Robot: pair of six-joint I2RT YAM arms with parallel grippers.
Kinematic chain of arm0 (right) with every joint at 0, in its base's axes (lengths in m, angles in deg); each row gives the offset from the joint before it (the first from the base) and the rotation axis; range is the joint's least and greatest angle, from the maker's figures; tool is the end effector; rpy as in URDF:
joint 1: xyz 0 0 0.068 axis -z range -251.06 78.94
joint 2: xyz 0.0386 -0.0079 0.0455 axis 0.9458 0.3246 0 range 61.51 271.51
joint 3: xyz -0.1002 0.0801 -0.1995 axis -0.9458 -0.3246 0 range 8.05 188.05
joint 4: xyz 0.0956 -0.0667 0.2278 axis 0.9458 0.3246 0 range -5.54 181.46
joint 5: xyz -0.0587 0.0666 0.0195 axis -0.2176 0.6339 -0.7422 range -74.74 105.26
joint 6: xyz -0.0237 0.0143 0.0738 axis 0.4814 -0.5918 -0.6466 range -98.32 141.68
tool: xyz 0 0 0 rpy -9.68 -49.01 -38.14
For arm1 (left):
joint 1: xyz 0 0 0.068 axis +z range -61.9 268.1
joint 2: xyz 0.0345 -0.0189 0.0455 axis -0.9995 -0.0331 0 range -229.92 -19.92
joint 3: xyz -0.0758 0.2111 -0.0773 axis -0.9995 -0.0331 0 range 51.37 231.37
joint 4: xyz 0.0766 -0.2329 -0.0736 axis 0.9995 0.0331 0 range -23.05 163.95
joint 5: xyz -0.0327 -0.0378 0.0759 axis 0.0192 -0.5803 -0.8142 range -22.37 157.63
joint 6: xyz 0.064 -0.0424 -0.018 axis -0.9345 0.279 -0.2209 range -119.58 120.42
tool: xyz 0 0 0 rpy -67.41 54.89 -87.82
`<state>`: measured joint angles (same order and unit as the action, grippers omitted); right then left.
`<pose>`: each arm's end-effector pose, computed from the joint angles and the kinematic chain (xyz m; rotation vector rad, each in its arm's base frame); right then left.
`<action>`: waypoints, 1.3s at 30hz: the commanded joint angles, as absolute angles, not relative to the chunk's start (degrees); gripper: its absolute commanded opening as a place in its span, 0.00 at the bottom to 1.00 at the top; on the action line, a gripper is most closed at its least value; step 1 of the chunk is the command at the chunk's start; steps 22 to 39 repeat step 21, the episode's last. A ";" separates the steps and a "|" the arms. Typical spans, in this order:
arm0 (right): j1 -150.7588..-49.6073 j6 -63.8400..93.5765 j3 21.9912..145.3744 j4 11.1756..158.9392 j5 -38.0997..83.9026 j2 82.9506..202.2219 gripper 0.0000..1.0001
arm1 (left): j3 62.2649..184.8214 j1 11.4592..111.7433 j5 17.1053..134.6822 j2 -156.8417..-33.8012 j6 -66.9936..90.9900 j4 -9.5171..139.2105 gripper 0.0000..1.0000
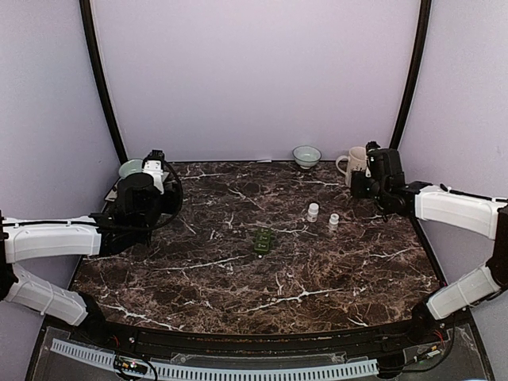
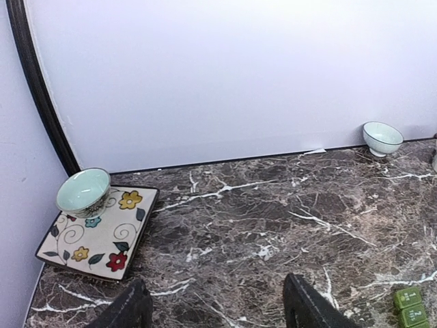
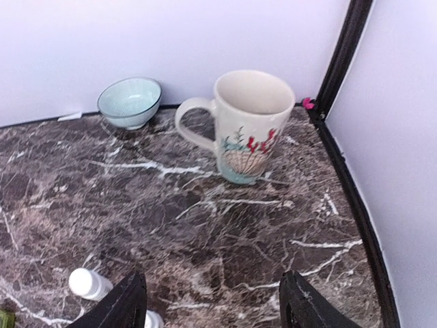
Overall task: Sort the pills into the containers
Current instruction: Reset both arms
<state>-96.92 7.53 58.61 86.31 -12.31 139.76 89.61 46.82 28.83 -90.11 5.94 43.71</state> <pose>0.3104 0.1158 0.2117 0.0806 2.0221 -0.0625 0.2557 -0.1681 0.2323 0.0311 1.6889 -0.0286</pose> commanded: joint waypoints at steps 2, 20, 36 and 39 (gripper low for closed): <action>-92.91 7.21 55.14 77.37 -13.95 135.62 0.71 | 87.86 48.90 26.52 -88.65 3.95 38.10 0.68; -92.68 -1.66 58.07 88.66 -22.54 136.43 0.87 | 86.44 51.10 28.72 -90.75 7.55 37.88 0.69; -92.68 -1.44 57.53 87.78 -22.43 135.93 0.89 | 86.44 51.18 28.74 -90.71 7.57 37.86 0.69; -92.68 -1.44 57.53 87.78 -22.43 135.93 0.89 | 86.44 51.18 28.74 -90.71 7.57 37.86 0.69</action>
